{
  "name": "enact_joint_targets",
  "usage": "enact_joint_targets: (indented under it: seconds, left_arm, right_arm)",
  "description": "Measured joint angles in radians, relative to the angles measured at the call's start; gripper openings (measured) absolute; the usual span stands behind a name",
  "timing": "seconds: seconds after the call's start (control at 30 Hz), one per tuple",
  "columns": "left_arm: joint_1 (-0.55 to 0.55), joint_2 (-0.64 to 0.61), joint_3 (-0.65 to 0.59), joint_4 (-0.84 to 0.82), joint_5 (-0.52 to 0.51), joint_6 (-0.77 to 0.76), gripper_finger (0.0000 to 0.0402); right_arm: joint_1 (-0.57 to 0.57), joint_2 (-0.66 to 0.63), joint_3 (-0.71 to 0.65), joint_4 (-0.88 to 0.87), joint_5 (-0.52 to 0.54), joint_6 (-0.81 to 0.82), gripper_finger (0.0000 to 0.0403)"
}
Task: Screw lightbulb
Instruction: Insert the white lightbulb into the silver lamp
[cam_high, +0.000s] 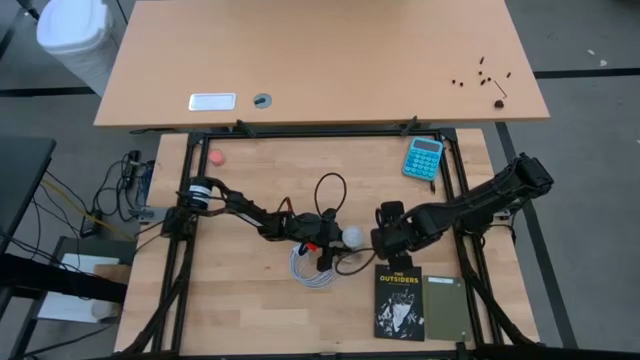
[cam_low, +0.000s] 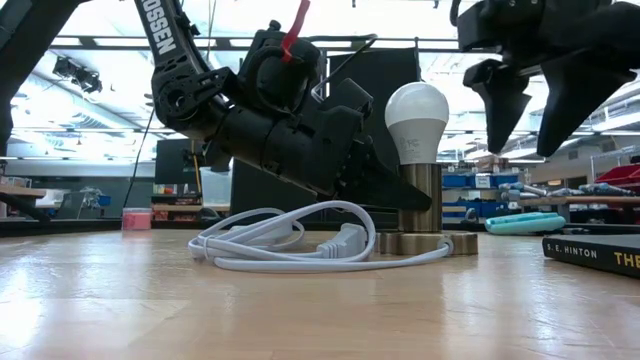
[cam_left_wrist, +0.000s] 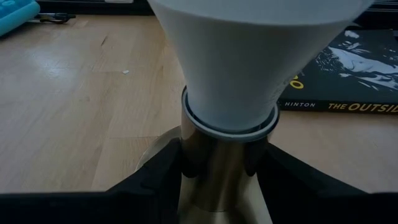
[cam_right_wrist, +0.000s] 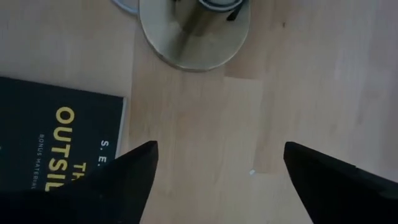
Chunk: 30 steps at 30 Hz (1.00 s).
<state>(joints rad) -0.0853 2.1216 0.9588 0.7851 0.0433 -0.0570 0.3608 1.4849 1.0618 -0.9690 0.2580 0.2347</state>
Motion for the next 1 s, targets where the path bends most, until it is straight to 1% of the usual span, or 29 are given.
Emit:
enact_joint_targets:
  seconds: [0.17,0.43,0.6,0.8,0.9,1.0]
  left_arm:
    - [0.0,0.001,-0.001,0.015,0.0,-0.003,0.0184]
    - [0.0,0.001,-0.001,0.014,0.0,-0.003,0.0184]
    - [0.0,0.0,0.0,0.014,0.0,-0.004,0.0184]
    - [0.0,0.0,0.0,0.014,0.0,-0.006,0.0184]
    - [0.0,0.0,0.0,0.013,0.0,-0.007,0.0184]
    - [0.0,0.0,0.0,0.011,0.0,-0.006,0.0184]
  right_arm:
    - [0.011,0.0,0.0,0.029,0.052,0.025,0.0362]
    - [0.007,0.002,0.0,0.045,0.056,0.103,0.0362]
    - [-0.017,0.002,0.0,0.057,0.029,0.154,0.0362]
    - [-0.033,0.003,-0.001,0.064,0.017,0.156,0.0362]
    - [-0.043,0.022,-0.001,0.072,0.01,0.153,0.0362]
    - [-0.055,0.066,0.003,0.083,-0.025,0.129,0.0362]
